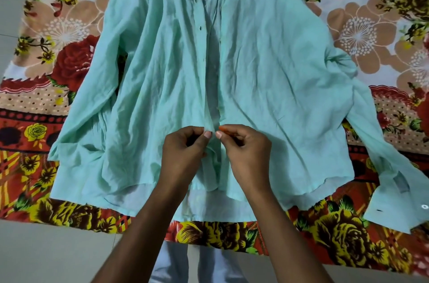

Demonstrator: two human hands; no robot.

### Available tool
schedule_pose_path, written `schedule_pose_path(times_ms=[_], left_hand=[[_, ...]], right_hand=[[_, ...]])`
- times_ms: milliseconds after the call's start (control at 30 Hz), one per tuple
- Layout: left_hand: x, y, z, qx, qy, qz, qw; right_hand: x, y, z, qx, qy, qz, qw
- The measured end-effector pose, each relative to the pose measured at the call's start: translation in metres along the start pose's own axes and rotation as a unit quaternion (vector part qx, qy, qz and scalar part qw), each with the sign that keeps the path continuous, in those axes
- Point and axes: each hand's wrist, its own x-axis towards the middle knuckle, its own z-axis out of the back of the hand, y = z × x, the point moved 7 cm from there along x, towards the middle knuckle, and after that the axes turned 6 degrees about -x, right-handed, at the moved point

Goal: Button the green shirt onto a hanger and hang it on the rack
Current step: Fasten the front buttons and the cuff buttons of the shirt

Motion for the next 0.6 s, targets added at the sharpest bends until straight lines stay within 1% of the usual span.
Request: schedule_pose_path(times_ms=[100, 167, 267, 367, 433, 600], left_hand=[[-0.0043, -0.0011, -0.0026, 0.041, -0.006, -0.035, 0.999], [-0.0073, -0.0028, -0.0031, 0.047, -0.005, -0.046, 0.998], [-0.0091, 0.0011, -0.0026, 0.001, 0.010, -0.017, 1.000], [-0.0074, 0.0048, -0.0037, -0.045, 0.031, 0.016, 0.998], [-0.0062, 0.0060, -0.0043, -0.063, 0.032, 0.029, 0.997], [-0.0057, 0.0056, 0.0023, -0.068, 0.015, 0.027, 0.997]], right_hand=[[-0.0019, -0.0025, -0.0042, 0.038, 0.029, -0.016, 0.999], [-0.0029, -0.0029, -0.0050, 0.025, 0.041, -0.017, 0.999], [-0.0042, -0.0014, -0.0060, -0.007, 0.053, -0.007, 0.999], [-0.0041, -0.0028, -0.0025, 0.011, 0.042, -0.017, 0.999], [-0.0030, -0.0037, -0.0002, 0.024, 0.044, -0.017, 0.999], [-0.0050, -0.0030, -0.0065, 0.028, 0.098, -0.018, 0.995]])
